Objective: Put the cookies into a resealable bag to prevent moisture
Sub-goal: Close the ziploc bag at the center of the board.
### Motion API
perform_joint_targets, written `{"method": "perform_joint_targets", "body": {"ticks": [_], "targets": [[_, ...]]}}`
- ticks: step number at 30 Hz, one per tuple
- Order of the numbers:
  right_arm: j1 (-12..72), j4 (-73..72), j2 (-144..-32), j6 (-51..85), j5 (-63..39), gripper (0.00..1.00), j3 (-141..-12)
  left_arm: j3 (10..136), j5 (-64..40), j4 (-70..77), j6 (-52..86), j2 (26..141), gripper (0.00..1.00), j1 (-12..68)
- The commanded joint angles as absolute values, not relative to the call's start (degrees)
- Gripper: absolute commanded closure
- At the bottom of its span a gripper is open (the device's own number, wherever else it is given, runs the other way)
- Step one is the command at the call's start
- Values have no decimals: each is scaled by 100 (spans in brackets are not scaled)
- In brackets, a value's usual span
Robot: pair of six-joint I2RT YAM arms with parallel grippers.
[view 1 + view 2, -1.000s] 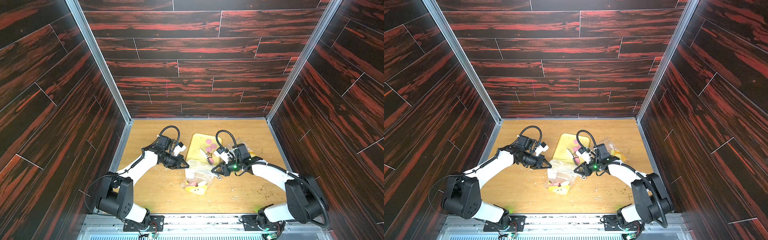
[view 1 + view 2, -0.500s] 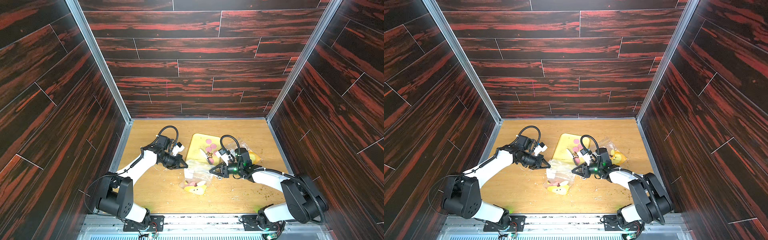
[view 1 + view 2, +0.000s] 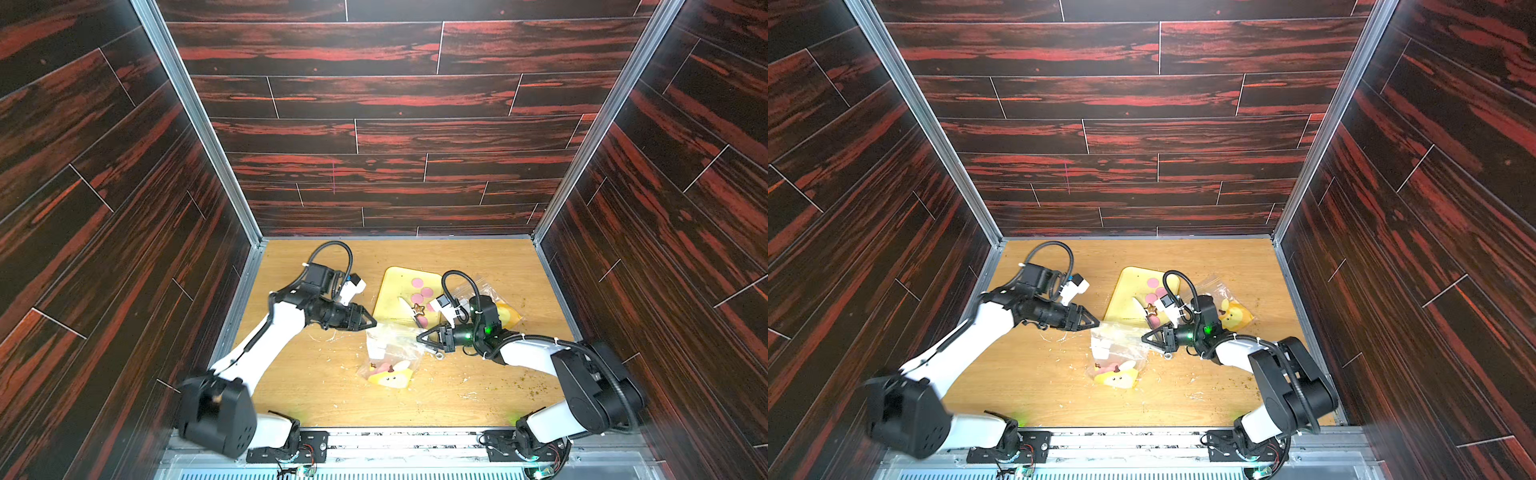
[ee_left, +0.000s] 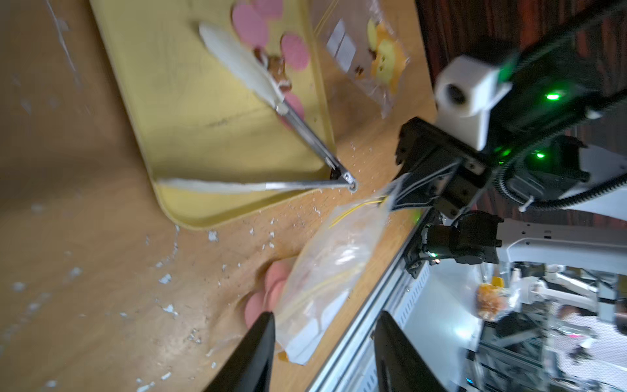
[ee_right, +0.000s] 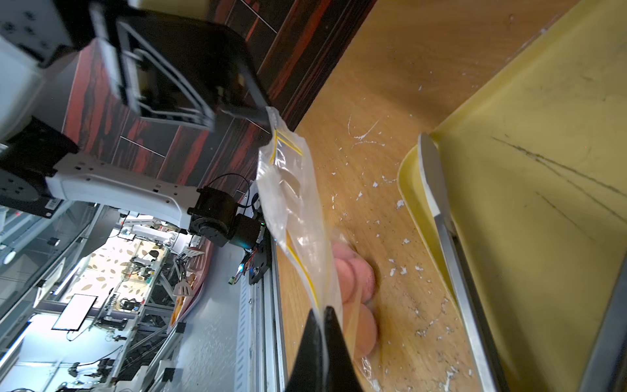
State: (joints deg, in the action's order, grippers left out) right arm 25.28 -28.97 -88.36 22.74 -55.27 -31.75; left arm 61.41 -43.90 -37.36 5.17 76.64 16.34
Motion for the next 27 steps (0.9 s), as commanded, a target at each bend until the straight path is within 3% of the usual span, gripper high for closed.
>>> {"method": "perform_joint_targets", "body": {"ticks": [1,5,11,22,27], "targets": [[2545,-2731,-9047,2342,-5743,99,-3415,6152,-4140,-3023,-408,7310,48,1635],[2551,-2548,-9089,2247,-5930,100,-3591,6477,-4118,-2697,-1047,7456,44,1795],[2550,-1740,-8997,1795,-6134,100,-3907,7500,-4033,-3750,-2086,8396,42,2493],[2549,-944,-8732,1265,-6283,98,-4121,7893,-4677,-4285,-2569,9348,42,3086],[2549,-979,-8728,1270,-6332,97,-4092,7969,-4274,-4269,-2632,9585,42,3297]]}}
